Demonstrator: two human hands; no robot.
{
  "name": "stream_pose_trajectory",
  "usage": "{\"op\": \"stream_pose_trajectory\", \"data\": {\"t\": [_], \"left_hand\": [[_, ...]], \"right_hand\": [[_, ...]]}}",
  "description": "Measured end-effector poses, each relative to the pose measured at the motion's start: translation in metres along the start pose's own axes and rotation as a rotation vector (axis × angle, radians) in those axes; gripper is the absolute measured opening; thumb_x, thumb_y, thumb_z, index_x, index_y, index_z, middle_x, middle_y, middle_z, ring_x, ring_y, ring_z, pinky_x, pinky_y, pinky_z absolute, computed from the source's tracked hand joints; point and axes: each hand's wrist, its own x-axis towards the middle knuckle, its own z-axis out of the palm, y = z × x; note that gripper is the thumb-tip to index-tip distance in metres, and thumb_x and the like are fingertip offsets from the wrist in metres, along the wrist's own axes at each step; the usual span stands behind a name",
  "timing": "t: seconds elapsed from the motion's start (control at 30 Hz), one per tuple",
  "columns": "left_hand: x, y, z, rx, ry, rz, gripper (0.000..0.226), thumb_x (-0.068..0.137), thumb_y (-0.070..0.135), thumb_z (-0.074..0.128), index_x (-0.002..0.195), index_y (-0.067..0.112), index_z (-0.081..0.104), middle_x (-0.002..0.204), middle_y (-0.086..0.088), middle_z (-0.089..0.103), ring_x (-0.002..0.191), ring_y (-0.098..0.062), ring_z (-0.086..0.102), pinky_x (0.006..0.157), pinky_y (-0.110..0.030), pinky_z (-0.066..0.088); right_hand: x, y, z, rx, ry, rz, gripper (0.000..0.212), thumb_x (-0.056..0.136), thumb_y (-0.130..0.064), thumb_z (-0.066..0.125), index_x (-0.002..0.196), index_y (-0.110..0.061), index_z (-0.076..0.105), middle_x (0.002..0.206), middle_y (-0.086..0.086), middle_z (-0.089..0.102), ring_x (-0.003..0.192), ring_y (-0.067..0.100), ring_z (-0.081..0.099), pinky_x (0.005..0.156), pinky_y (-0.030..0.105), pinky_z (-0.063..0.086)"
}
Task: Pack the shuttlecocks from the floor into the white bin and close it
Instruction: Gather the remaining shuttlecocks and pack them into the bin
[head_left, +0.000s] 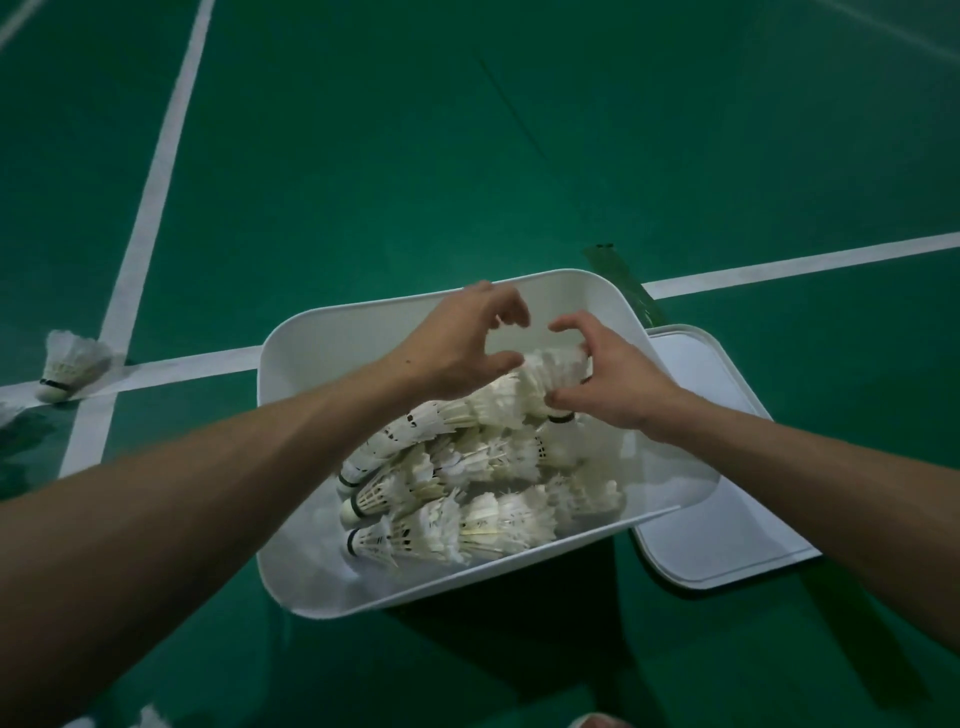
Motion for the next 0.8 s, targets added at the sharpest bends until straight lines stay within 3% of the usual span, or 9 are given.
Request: {"op": "stream_pose_trajectory", "data": {"t": [0.13,0.23,0.43,0.57,0.7,0.8], "left_hand": [[-0.007,-0.022,0.008,0.29,-0.395,-0.032,0.081,0.075,0.031,0.077,0.14,0.04,0.03,0.145,-0.003,0.032,0.131,-0.025,0.032,0.108,-0.043,0.033],[-0.013,-0.03,0.014,0.452,-0.582,-0.025,0.105,0.072,0.023,0.08,0.143,0.055,0.009,0.154,0.0,0.013,0.137,-0.03,0.02,0.108,-0.048,0.03],[-0.01,-0.039,0.011,0.42,-0.528,-0.019,0.098,0.075,0.009,0.077,0.144,0.048,0.019,0.15,0.0,0.02,0.126,-0.025,0.04,0.093,-0.033,0.043],[-0.012,-0.042,0.009,0.348,-0.492,-0.045,0.091,0.075,0.009,0.076,0.143,0.042,0.026,0.149,-0.001,0.024,0.126,-0.025,0.042,0.097,-0.033,0.042],[-0.015,-0.046,0.007,0.331,-0.451,-0.069,0.081,0.079,0.014,0.074,0.142,0.038,0.03,0.147,-0.003,0.03,0.124,-0.023,0.043,0.097,-0.033,0.041],[-0.016,-0.05,0.007,0.339,-0.429,-0.069,0.083,0.081,0.015,0.071,0.144,0.04,0.024,0.147,-0.005,0.031,0.126,-0.024,0.041,0.096,-0.034,0.041]], "right_hand": [[0.002,0.006,0.001,-0.133,0.019,-0.027,0.057,0.08,-0.015,0.071,0.126,-0.039,0.048,0.116,0.005,0.047,0.083,0.018,0.056,0.073,0.027,0.046],[0.005,0.007,0.004,-0.108,0.025,-0.029,0.049,0.086,-0.014,0.067,0.124,-0.041,0.052,0.12,0.006,0.042,0.08,0.017,0.056,0.076,0.026,0.047],[0.009,0.005,0.01,-0.037,0.06,-0.01,0.053,0.094,-0.01,0.055,0.133,-0.044,0.04,0.114,0.005,0.033,0.072,0.012,0.051,0.056,0.01,0.036],[0.015,0.0,0.021,0.109,0.13,0.035,0.05,0.093,-0.015,0.059,0.13,-0.044,0.043,0.118,0.007,0.035,0.075,0.019,0.054,0.08,0.029,0.05],[0.019,0.006,0.037,0.258,0.116,0.143,0.048,0.084,-0.027,0.072,0.114,-0.049,0.041,0.112,0.01,0.059,0.083,0.029,0.067,0.075,0.048,0.059],[0.02,0.01,0.043,0.302,0.039,0.22,0.045,0.08,-0.038,0.073,0.113,-0.042,0.043,0.106,0.007,0.064,0.092,0.027,0.065,0.082,0.05,0.056]]}}
